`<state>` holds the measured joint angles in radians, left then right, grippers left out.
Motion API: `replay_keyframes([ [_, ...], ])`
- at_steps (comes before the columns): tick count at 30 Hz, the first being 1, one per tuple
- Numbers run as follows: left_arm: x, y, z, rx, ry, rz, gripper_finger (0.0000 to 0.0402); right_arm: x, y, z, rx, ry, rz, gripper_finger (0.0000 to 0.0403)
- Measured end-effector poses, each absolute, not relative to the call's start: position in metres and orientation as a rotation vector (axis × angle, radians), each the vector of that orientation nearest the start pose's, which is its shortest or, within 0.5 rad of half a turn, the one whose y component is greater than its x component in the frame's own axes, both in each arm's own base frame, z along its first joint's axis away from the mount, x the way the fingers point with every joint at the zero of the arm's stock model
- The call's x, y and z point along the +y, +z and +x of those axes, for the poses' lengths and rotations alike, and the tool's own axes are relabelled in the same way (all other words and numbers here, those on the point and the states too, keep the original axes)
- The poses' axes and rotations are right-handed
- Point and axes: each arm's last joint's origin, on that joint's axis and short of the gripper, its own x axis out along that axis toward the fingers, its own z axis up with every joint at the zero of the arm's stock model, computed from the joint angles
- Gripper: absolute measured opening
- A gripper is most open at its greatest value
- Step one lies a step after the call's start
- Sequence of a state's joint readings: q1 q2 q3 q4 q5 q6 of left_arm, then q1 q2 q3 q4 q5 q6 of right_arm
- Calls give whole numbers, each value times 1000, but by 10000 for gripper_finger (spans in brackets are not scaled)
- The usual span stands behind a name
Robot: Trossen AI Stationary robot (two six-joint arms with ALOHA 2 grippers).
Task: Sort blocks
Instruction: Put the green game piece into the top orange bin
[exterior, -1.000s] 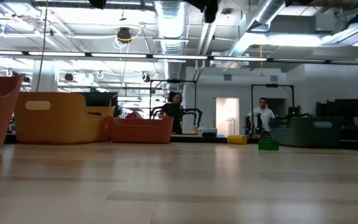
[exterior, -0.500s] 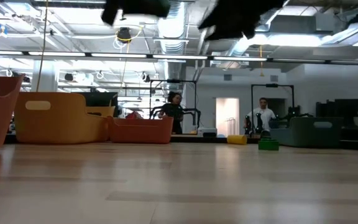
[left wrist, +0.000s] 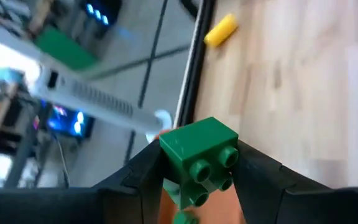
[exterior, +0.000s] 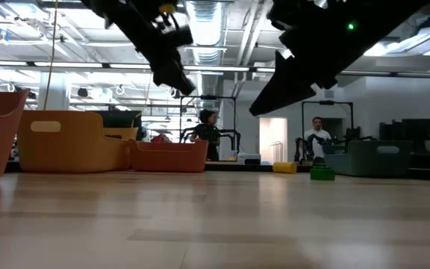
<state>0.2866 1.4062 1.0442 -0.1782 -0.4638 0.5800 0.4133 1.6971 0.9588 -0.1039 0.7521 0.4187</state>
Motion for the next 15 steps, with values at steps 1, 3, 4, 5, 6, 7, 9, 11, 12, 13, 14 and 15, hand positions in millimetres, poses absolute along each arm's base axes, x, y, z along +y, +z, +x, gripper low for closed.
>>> replay_keyframes([
  [1, 110, 285, 292, 779, 556, 573, 155, 117, 177, 314, 615, -469, -81, 248],
  [3, 130, 281, 295, 871, 559, 550, 155, 119, 176, 312, 614, -488, -105, 248],
  [4, 139, 277, 297, 923, 559, 536, 155, 119, 175, 311, 621, -495, -118, 248],
  [5, 149, 272, 301, 969, 564, 518, 155, 119, 176, 309, 627, -494, -124, 248],
  [6, 157, 268, 304, 1011, 568, 500, 155, 119, 177, 308, 631, -494, -128, 248],
  [7, 166, 264, 307, 1053, 570, 483, 155, 118, 180, 307, 631, -496, -128, 248],
  [9, 182, 257, 316, 1124, 576, 449, 155, 118, 185, 305, 621, -494, -123, 248],
  [11, 196, 247, 324, 1185, 584, 413, 155, 120, 189, 302, 617, -487, -124, 248],
  [12, 203, 243, 327, 1210, 589, 394, 155, 121, 191, 300, 613, -481, -123, 248],
  [13, 208, 240, 330, 1231, 595, 379, 155, 123, 192, 299, 611, -473, -125, 248],
  [14, 214, 237, 333, 1243, 603, 365, 155, 126, 193, 298, 608, -467, -126, 248],
  [15, 218, 234, 335, 1258, 609, 353, 155, 128, 194, 296, 601, -465, -129, 248],
])
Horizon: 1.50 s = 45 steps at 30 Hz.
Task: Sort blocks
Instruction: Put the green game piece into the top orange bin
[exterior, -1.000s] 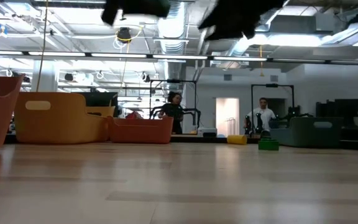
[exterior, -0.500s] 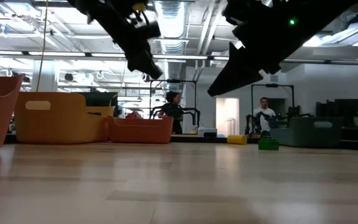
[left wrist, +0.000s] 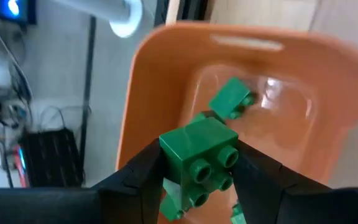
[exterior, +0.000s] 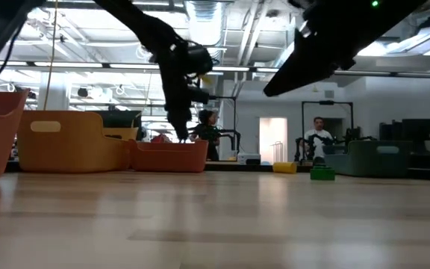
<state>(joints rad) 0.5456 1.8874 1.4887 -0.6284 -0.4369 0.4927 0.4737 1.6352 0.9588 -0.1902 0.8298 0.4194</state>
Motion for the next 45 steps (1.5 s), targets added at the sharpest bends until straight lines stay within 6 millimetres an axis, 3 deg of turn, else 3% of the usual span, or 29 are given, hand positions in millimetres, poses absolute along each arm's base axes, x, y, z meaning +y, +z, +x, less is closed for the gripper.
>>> replay_keyframes([
  [6, 231, 215, 340, 1369, 556, 262, 155, 139, 194, 289, 576, -482, -168, 248],
  [12, 228, 199, 337, 1472, 439, 198, 155, 140, 194, 287, 576, -497, -183, 248],
  [16, 225, 199, 337, 1480, 416, 200, 166, 140, 193, 287, 577, -497, -185, 248],
  [25, 216, 200, 333, 1551, 349, 220, 246, 140, 193, 286, 580, -502, -178, 248],
  [29, 209, 220, 337, 1571, 372, 344, 249, 139, 192, 284, 580, -534, -177, 248],
  [33, 193, 260, 349, 1462, 365, 473, 246, 135, 191, 283, 600, -553, -190, 248],
  [37, 161, 285, 371, 1326, 315, 605, 245, 124, 198, 264, 668, -620, -170, 248],
  [41, 130, 279, 398, 1233, 259, 680, 244, 109, 215, 230, 698, -761, -81, 248],
  [45, 107, 257, 423, 1187, 158, 744, 244, 109, 220, 203, 610, -826, -13, 248],
])
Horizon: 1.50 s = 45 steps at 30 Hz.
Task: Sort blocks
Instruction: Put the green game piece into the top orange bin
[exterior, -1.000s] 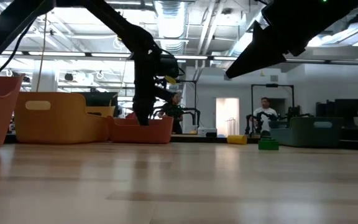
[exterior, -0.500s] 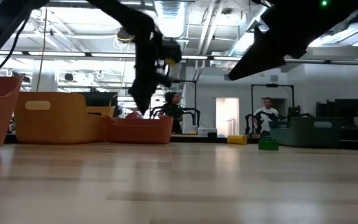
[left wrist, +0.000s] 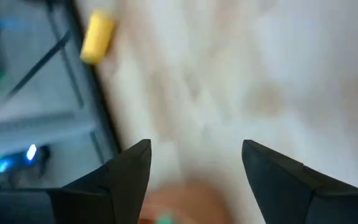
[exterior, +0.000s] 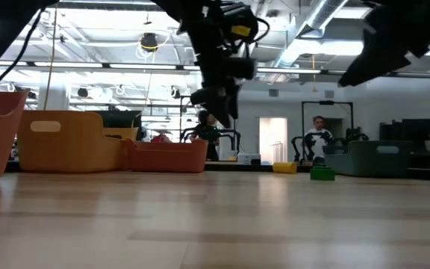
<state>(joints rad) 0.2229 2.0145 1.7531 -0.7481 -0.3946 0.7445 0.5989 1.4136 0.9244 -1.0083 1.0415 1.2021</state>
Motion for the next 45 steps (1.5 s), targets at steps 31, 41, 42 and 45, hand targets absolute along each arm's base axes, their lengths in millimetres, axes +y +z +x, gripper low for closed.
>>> replay_keyframes([
  [31, 69, 208, 517, 711, -125, 504, 244, 100, 203, 167, 537, -846, 72, 248],
  [41, 71, 212, 523, 608, 1, 215, 244, 98, 210, 163, 491, -839, 79, 248],
  [42, 69, 211, 523, 614, 6, 192, 244, 98, 210, 163, 489, -838, 81, 248],
  [45, 62, 208, 519, 682, 5, 160, 244, 98, 210, 162, 513, -831, 91, 248],
])
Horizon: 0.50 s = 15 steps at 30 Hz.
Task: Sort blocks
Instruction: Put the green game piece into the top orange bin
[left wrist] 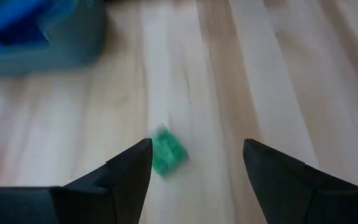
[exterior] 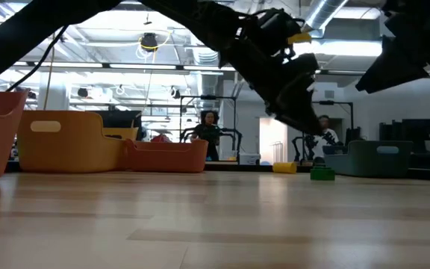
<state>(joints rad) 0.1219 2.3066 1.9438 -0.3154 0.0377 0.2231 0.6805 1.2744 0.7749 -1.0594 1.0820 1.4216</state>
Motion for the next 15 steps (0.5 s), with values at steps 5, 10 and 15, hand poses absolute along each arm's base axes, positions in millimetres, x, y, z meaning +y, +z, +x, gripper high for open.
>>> replay_keyframes([
  [5, 34, 211, 508, 828, 90, 334, 244, 98, 193, 156, 525, -810, 76, 248],
  [10, 19, 217, 499, 914, 143, 432, 244, 88, 164, 154, 524, -813, 94, 248],
  [15, 11, 231, 497, 868, 119, 398, 231, 79, 150, 167, 552, -777, 64, 248],
])
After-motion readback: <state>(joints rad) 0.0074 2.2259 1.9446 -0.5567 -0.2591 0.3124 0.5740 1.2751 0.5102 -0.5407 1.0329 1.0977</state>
